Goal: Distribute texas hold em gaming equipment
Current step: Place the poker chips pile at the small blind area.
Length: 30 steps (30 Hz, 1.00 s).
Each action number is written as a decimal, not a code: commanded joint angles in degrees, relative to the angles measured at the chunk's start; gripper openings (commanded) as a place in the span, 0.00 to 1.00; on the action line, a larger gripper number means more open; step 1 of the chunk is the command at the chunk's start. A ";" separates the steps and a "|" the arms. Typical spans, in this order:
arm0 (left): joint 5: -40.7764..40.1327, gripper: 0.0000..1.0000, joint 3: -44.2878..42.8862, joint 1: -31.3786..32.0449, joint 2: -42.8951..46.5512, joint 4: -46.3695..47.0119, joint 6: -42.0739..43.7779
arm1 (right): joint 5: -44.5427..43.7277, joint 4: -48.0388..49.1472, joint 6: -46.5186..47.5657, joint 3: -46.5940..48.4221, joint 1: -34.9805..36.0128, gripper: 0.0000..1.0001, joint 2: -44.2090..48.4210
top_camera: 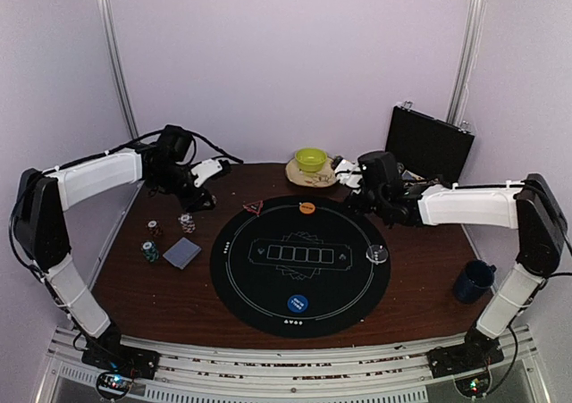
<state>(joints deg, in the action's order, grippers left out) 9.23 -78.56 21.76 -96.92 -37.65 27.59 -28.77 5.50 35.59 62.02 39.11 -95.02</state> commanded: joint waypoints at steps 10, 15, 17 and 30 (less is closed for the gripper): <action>5.80 0.25 -0.87 30.31 -2.99 -0.32 4.31 | 13.81 -4.16 0.18 -2.08 -10.38 1.00 10.62; 4.74 0.25 -2.85 35.30 -9.51 -1.14 5.31 | 12.03 -3.30 0.28 -2.47 -10.90 1.00 8.35; 4.46 0.24 -2.22 35.29 -11.11 -1.31 5.68 | 11.59 -3.30 0.18 -2.27 -10.90 1.00 7.90; 3.06 0.24 12.37 35.20 -3.59 1.62 10.53 | 11.36 -2.52 0.42 -2.69 -10.86 1.00 8.31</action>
<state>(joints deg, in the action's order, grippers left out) 12.56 -68.38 57.19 -103.61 -37.85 35.75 -16.69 2.15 35.83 60.03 28.51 -87.07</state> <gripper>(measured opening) 0.393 0.999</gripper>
